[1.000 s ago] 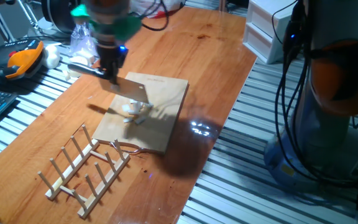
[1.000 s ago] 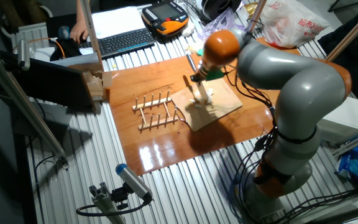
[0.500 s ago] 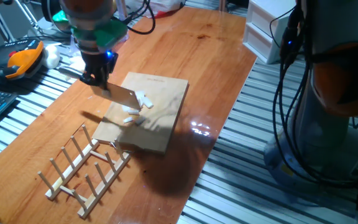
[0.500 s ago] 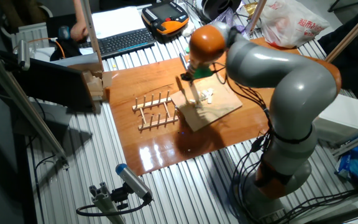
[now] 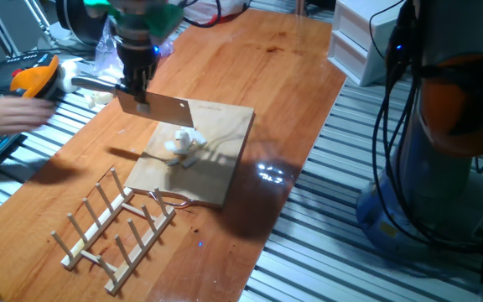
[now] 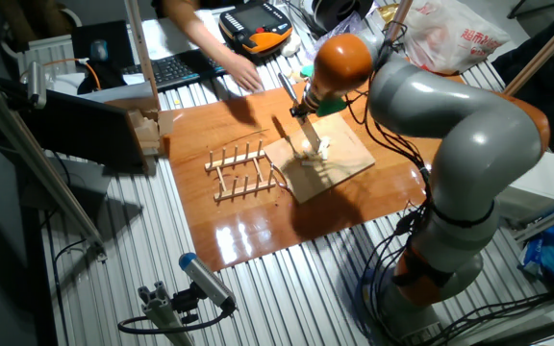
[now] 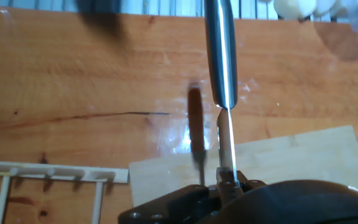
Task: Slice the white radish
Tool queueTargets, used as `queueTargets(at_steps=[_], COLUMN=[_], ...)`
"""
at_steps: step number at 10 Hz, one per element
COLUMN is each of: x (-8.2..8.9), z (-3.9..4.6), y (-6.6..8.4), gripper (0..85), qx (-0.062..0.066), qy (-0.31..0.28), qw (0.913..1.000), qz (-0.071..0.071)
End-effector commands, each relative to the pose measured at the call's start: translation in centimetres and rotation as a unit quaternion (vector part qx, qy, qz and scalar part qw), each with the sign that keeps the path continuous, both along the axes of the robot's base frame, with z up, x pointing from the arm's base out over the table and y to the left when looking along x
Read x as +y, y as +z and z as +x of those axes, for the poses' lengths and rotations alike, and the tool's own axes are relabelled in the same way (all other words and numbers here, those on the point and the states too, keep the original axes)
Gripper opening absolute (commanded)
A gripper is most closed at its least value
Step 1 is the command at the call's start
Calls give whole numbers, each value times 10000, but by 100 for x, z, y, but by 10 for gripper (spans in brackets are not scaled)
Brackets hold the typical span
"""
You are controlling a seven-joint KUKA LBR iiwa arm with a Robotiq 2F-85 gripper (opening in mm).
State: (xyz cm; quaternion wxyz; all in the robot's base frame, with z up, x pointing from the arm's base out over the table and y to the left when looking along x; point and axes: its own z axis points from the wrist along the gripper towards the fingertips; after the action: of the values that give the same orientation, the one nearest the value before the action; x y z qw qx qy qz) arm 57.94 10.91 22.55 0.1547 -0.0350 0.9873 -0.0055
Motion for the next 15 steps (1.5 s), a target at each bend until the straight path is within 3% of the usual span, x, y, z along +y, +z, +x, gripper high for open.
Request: queueTargets(at_steps=[1, 2, 3, 5, 7, 8, 9, 10, 11, 12, 13, 15], x=[41, 75, 90, 137, 162, 172, 191, 246, 334, 499, 622, 828], z=[22, 24, 10, -20, -70, -43, -29, -32, -59, -127, -201, -352], y=[8, 27, 48, 125, 175, 172, 207, 237, 252, 259, 226, 121], gripper=[0, 0, 0, 0, 0, 0, 0, 0, 0, 0, 0, 0], qx=[-181, -282, -319, -425, -121, -30, 178, 431, 577, 670, 639, 614], qy=[-26, -51, -8, 83, -40, -93, -125, -232, -283, -508, -644, -866], qw=[9998, 9994, 9994, 9988, 9998, 9997, 9997, 9983, 9975, 9960, 9954, 9932], qz=[-78, -182, -151, -244, -173, -219, -74, 315, 294, 292, 297, 480])
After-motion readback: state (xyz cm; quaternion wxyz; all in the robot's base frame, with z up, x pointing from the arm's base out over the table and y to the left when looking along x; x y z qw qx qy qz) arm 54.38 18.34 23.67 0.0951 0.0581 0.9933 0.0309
